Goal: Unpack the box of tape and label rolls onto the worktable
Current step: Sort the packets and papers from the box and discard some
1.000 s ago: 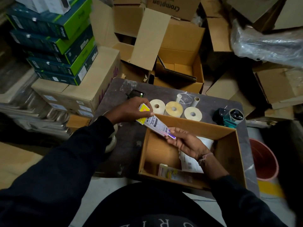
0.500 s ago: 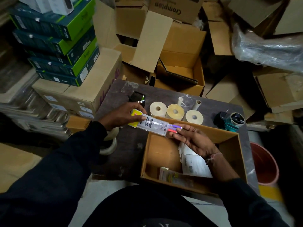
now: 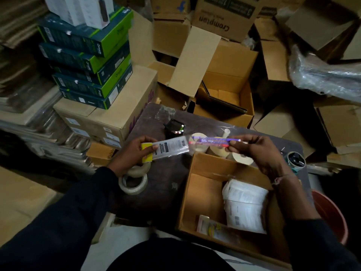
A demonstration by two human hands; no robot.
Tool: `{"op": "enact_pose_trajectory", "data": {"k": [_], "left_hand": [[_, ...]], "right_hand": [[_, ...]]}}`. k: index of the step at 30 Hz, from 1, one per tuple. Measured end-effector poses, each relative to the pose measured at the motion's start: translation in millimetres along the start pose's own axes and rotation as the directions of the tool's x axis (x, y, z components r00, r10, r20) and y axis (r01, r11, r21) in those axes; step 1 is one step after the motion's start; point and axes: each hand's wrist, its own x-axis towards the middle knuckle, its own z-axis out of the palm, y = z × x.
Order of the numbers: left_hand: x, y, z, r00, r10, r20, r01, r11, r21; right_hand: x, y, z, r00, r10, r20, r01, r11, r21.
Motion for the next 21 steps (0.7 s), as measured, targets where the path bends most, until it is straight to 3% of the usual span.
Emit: {"op": "enact_pose_trajectory", "data": {"k": [4,7,10,12,17,21], "left_hand": [[-7,-22,-12,0.976,-0.105,-0.192,0.074,0.984,-0.163],[-12,-30,-13,0.949,-0.145,-0.28,0.073,0.965,-0.252],[-15,-32,-13,0.943,-0.177,-0.281,0.087,0.948,-0.305],[-17,-33,-15,0.945,-0.184,-0.272,0.089,0.941,-0.327],[-22,-41,-26,0.946,-0.189,-0.264,0.088,0.932,-0.351],[-21,-48,-33,0.951,-0.196,-0.241,0.103,0.931,-0.349]], "right_hand": [[45,-24,31,0.968,-0.211,-0.134,0.161,0.937,-0.309],[98,-32,75,0.93,-0.361,-0.064,0.241,0.733,-0.636],[153,-27,119,0.945,-0.322,0.048,0.207,0.481,-0.852],[175,-21,141,0.948,-0.296,0.114,0.218,0.345,-0.913],[193,-12,176,0.963,-0.208,0.173,0.213,0.187,-0.959],[204,-3,189,0.976,-0.14,0.167,0.192,0.183,-0.964]]}}
